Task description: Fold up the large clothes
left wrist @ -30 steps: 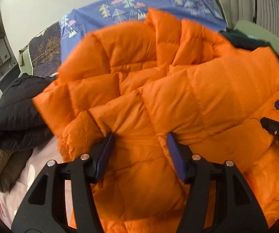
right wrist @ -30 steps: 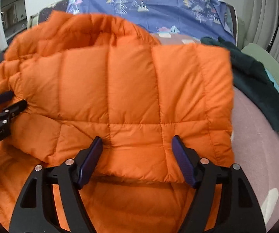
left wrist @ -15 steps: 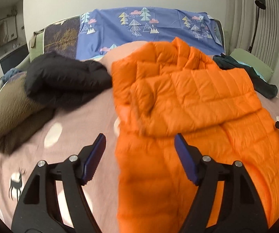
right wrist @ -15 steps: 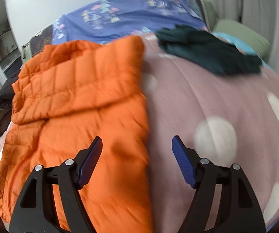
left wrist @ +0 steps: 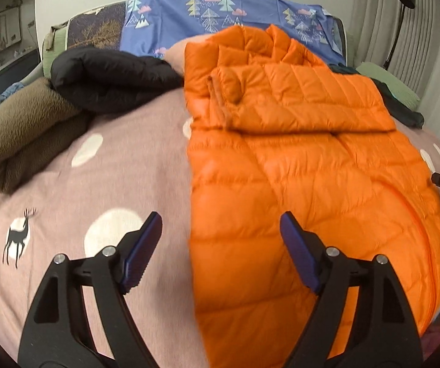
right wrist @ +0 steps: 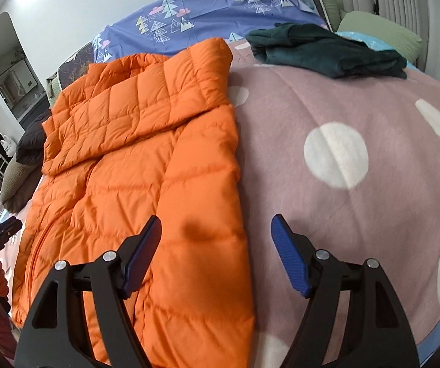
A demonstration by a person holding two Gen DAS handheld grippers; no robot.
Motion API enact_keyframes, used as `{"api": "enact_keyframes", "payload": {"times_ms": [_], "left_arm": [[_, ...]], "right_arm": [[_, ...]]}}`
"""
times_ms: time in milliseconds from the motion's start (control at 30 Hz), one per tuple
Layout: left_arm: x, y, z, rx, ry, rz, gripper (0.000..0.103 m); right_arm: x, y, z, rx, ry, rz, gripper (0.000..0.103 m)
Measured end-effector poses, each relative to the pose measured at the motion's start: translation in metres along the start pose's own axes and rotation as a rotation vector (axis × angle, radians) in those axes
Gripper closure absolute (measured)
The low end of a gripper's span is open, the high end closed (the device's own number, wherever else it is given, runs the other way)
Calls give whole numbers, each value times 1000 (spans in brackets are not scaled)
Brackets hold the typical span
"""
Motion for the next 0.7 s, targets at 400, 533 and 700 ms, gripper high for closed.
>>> {"api": "enact_keyframes", "payload": {"times_ms": [400,533,700], "left_arm": [[-5,-6,-45,118,13,-123,22],[-10,-2,-55,111,0,-165,22],[-17,1,-59,112,-4,-195,24]], "right_arm": [[16,-4,-29,49,12,102,28],[14,1,-38,49,4,129,28],[12,10,-44,32,-42,157,29]]}}
Point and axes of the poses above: each gripper's, at about its wrist camera, not at the fingertips, and y roughly against the way its jaws point, x to its left, z to its top, the point moved 10 cm from there along -y, roughly the way its jaws point, and after that the axes turned 2 degrees about z, right-handed, at the moved point
